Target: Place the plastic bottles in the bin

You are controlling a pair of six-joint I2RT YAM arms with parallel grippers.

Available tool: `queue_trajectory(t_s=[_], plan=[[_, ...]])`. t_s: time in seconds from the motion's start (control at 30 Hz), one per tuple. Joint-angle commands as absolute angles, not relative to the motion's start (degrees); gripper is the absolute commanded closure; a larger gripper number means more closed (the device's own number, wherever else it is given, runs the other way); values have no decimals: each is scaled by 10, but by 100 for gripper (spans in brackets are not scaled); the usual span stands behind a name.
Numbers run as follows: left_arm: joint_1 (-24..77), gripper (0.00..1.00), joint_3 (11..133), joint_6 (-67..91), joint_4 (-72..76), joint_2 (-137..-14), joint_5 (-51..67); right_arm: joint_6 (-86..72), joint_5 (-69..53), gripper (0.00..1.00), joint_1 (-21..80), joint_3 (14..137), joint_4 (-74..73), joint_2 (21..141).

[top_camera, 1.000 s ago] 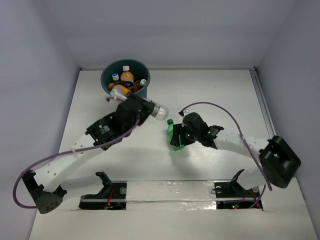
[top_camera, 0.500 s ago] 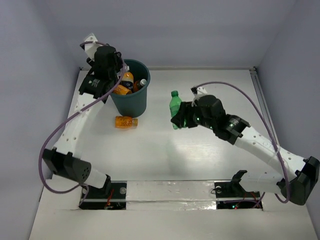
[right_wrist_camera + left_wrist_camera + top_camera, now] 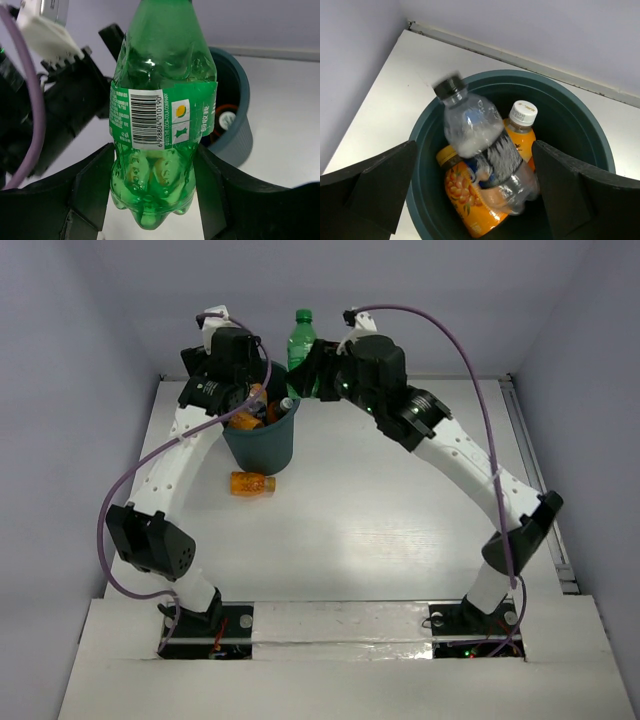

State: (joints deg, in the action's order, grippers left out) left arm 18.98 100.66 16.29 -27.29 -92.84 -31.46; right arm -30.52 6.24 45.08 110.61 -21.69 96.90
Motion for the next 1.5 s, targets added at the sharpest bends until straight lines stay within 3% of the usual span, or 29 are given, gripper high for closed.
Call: queue_trajectory(t_s=[0.0,0.33,0.53,0.77,0.8,1.0,1.17,1.3,1.37,1.4,1.47], plan=[[180,1,1047,140,-275,-913,-306,-324,72,53,453,1191,-171,1016],[134,5,1079,172,-308,-840,-200,-335,62,51,453,1323,-178,1167],[128,23,889,235,-270,-722,-110,-281,74,42,453,1420,-256,1267],[128,34,673,336,-268,-591,-47,-236,103,38,453,1322,-240,1223],[128,34,635,360,-272,-576,-45,-223,104,33,453,1317,-254,1223],[128,29,529,429,-295,-503,-41,-197,93,2,453,1316,-284,1217],[128,16,462,473,-280,-476,-17,-192,77,0,453,1323,-270,1194],[128,13,403,503,-251,-483,7,-209,67,1,453,1325,-260,1164],[128,12,374,542,-223,-487,28,-217,59,11,453,1277,-225,1118],[128,11,364,559,-212,-486,28,-222,56,35,453,1257,-214,1100],[128,11,347,598,-180,-481,16,-228,53,62,453,1215,-193,1042]])
